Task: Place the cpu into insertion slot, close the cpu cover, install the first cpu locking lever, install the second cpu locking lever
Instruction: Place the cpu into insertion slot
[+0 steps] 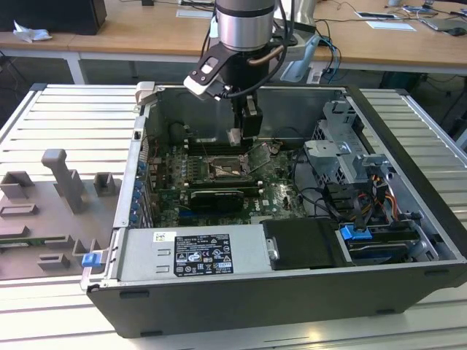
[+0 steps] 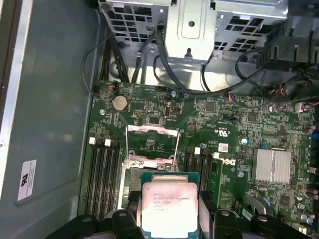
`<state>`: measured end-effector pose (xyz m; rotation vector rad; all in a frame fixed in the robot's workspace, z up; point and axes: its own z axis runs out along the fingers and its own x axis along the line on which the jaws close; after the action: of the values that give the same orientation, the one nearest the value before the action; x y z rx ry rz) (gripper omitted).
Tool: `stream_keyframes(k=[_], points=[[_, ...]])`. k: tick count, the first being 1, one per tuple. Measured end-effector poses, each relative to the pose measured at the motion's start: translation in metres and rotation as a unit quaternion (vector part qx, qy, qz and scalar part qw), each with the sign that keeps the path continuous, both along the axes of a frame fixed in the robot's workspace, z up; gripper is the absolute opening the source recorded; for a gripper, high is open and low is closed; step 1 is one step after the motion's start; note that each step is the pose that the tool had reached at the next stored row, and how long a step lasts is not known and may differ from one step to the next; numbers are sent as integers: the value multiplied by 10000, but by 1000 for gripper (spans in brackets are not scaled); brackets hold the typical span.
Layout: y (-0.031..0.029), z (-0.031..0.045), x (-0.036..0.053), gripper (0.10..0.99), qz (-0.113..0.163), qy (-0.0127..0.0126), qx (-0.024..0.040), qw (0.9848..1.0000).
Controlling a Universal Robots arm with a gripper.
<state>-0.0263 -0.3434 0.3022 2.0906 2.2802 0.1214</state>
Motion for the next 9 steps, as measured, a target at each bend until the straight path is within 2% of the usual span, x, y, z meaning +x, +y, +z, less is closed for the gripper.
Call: stream_keyframes(k=[9], points=[[0,-29,0,541,-377,0,0,9993]])
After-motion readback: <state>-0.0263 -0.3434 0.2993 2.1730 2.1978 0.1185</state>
